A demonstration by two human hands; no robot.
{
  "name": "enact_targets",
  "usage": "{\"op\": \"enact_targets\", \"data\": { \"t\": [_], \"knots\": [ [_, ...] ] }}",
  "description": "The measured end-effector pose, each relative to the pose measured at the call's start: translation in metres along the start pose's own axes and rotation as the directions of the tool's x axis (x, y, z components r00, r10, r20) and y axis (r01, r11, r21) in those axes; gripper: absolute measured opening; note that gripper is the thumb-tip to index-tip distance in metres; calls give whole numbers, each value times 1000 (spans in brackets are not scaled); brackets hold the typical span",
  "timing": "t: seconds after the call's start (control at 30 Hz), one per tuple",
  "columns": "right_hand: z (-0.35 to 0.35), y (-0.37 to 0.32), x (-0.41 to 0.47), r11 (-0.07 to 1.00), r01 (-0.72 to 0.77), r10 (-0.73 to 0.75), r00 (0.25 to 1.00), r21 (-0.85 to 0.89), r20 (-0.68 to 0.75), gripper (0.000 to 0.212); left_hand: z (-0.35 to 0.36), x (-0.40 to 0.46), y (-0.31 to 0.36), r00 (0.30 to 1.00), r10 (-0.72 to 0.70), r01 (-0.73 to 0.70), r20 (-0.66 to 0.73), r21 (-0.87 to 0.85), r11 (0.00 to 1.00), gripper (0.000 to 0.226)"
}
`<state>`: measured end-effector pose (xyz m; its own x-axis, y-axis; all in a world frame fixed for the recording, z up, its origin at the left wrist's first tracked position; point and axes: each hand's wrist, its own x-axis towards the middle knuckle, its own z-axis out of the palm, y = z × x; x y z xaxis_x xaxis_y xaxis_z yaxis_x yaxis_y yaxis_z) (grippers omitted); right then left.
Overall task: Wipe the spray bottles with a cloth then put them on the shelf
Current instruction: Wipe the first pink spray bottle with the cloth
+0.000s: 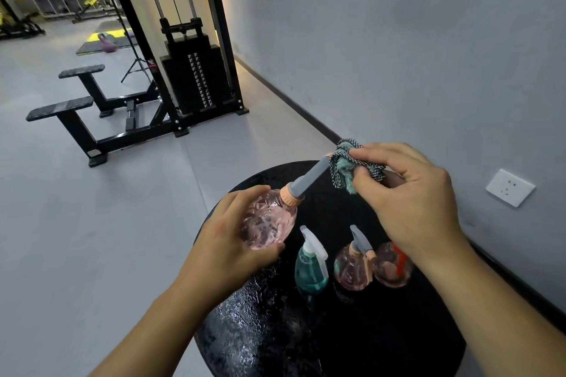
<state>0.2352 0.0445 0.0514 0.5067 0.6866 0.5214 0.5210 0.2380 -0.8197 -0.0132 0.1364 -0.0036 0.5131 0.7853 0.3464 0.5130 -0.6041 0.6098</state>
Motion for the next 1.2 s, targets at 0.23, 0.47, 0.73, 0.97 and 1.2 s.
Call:
{"op": "enact_targets", "data": {
  "t": [0.23,0.47,0.73,0.97,1.2],
  "knots": [
    [0,-2,-2,997,38,-31,995,-65,97,29,-1,0,-2,998,59,-59,3,42,997,90],
    [4,-15,-12,938,296,-252,940,-182,228,31,-6,0,-5,997,73,-73,-4,72,995,87],
    [0,-8,-7,957,197,-180,979,-214,96,29,-8,0,-7,995,103,-103,-10,51,993,86],
    [-4,-7,-2,985,98,-104,994,-145,-36,27,-7,2,-7,995,99,-98,-15,58,993,90],
    [6,-11,-11,956,205,-179,974,-209,137,30,-5,0,-6,995,95,-96,19,85,992,91]
  ]
}}
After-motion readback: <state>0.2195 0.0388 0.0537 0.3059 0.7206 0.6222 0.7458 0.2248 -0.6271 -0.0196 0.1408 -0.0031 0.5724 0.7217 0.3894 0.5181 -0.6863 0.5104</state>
